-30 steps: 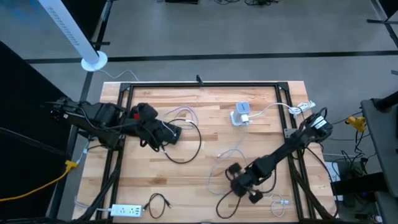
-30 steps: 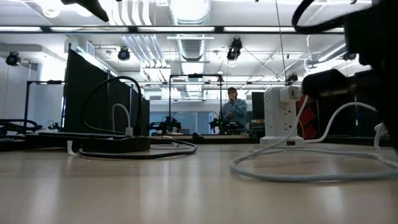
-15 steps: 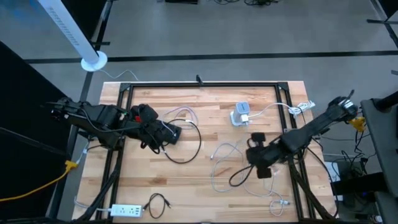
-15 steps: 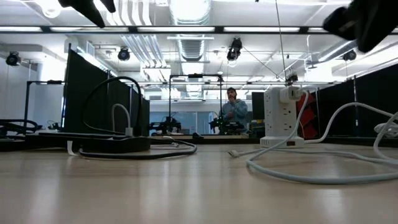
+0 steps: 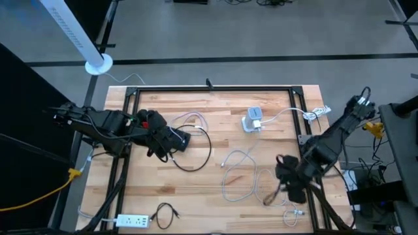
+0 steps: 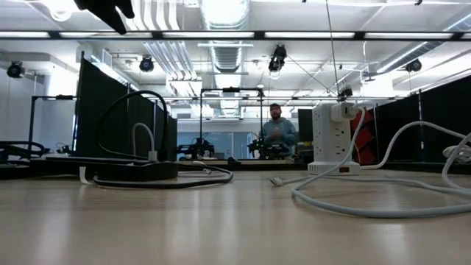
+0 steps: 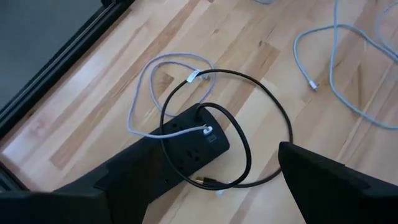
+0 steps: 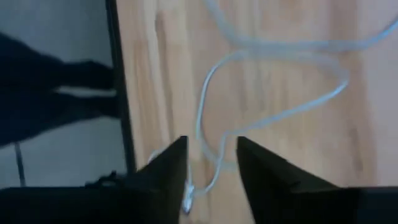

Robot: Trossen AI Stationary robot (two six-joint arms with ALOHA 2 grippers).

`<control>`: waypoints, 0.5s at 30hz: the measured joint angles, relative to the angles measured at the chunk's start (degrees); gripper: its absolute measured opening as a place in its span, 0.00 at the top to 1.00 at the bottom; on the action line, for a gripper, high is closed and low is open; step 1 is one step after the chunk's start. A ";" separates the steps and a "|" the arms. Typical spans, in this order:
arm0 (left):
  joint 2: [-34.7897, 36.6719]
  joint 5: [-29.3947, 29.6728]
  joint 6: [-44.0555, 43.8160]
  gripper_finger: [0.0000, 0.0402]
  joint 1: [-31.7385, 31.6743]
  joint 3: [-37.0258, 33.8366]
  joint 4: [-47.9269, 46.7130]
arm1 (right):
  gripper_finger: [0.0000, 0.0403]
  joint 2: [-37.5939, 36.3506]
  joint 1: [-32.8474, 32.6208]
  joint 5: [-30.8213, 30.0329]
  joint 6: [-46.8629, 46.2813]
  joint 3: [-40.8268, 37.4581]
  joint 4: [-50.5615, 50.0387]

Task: Insert USB
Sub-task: Insert the bottom white charger cable into the top white outlet extension

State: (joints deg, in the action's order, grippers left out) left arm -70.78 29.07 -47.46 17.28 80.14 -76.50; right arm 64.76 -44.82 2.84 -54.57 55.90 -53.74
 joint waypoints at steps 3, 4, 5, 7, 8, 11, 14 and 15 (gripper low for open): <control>0.00 0.27 0.94 0.23 0.00 -0.69 0.36 | 0.53 2.71 -3.88 -2.30 -3.76 -0.93 -0.01; 0.00 0.29 1.07 0.23 0.00 -0.98 0.43 | 0.50 3.75 -4.62 -3.51 -5.41 -1.49 0.01; 0.00 0.32 1.14 0.23 0.00 -1.31 0.51 | 0.47 4.70 -4.96 -4.46 -7.21 -2.20 0.02; 0.00 0.37 1.14 0.23 0.00 -1.84 1.06 | 0.43 6.27 -4.87 -6.57 -11.03 -3.49 -0.13; 0.00 0.37 1.14 0.23 0.00 -2.01 1.28 | 0.42 6.80 -4.76 -7.60 -12.98 -4.06 0.13; 0.00 0.36 1.45 0.23 0.00 -2.14 2.12 | 0.41 7.63 -4.10 -8.97 -17.14 -6.18 3.60; 0.00 0.31 3.33 0.23 0.00 -2.18 4.28 | 0.43 7.87 -2.94 -9.04 -20.27 -7.93 7.24; 0.00 0.33 4.08 0.23 0.00 -2.19 5.36 | 0.44 8.12 -2.42 -9.13 -21.24 -8.47 7.26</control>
State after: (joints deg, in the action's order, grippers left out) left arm -70.78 29.40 -43.39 17.28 77.95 -71.15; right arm 72.88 -47.24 -6.29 -75.81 47.43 -46.48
